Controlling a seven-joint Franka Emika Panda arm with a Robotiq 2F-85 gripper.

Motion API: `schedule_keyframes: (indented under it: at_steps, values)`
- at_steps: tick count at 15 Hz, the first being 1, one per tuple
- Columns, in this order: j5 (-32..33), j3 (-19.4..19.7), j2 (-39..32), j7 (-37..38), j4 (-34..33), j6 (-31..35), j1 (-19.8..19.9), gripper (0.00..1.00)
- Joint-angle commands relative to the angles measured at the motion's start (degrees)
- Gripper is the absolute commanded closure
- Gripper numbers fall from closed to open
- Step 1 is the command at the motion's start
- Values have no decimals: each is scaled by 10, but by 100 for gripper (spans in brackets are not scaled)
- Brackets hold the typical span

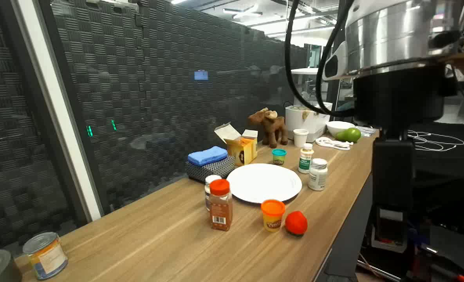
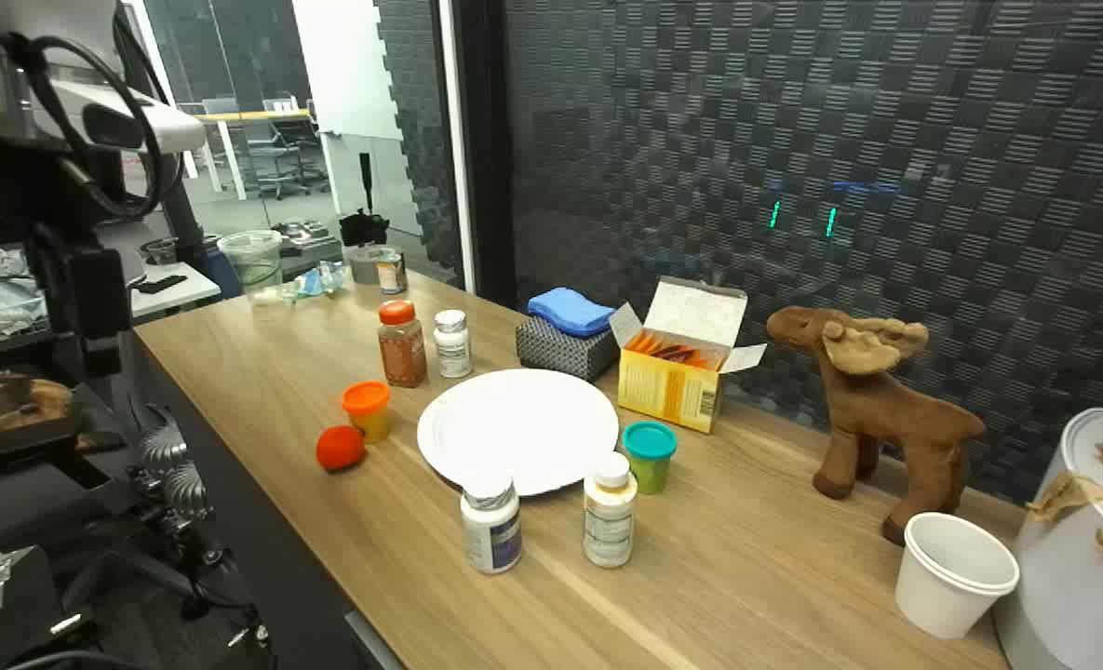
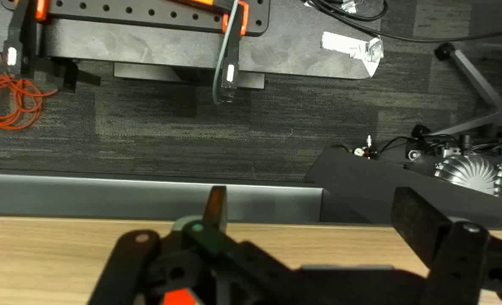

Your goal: Put the bottles on the tray

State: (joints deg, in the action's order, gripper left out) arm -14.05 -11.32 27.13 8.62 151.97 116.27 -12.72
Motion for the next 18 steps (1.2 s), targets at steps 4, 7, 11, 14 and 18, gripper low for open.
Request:
schedule_keyframes:
  at_steps: [4, 7, 11, 14, 18]
  values:
    - [0, 0, 1, 0, -5, -2, 1, 0]
    - [0, 0, 1, 0, -5, -2, 1, 0]
    - [0, 0, 1, 0, -5, -2, 1, 0]
    - [0, 0, 1, 0, -5, -2, 1, 0]
    - [17, 4, -62, 13, -58, -1, 23, 0]
